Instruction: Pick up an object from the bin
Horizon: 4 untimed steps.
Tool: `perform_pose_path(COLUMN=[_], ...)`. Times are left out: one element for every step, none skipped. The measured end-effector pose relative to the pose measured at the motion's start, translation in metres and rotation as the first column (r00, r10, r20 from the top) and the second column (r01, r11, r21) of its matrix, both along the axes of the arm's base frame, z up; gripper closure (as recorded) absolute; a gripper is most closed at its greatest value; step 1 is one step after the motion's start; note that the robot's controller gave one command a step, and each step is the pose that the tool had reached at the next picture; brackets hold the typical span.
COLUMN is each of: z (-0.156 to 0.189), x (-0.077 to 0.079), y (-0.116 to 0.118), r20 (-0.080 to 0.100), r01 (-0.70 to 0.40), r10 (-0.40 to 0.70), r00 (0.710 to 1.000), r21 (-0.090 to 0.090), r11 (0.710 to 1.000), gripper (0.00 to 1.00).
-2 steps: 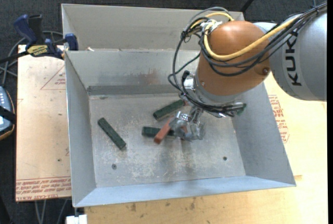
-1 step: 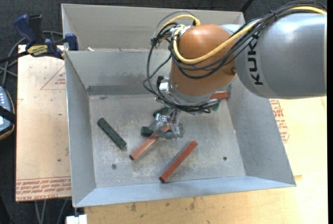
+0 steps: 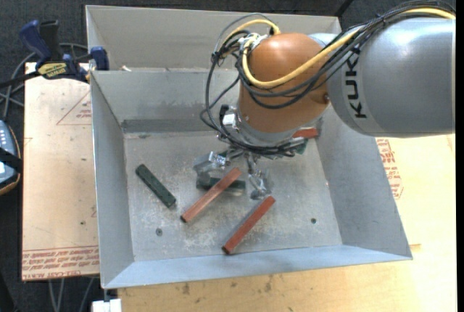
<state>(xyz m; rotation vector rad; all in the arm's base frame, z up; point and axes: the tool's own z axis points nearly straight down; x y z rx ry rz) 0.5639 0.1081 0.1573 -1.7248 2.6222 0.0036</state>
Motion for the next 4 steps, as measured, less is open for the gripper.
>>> perform_pose_path(z=[-0.089,-0.081,0.053,0.009], x=[0.055,0.057,0.064,0.026], y=[0.034,0.038,0.016,0.039], r20=[-0.003,0.011,0.011,-0.005], r01=[-0.106,-0.102,-0.119,-0.136], r10=[0.106,0.102,0.119,0.136], r00=[0.994,0.995,0.993,0.991], r21=[-0.005,0.006,-0.001,0.000], r11=[0.994,0.995,0.993,0.991], gripper=[0.00,1.00,1.00,1.00])
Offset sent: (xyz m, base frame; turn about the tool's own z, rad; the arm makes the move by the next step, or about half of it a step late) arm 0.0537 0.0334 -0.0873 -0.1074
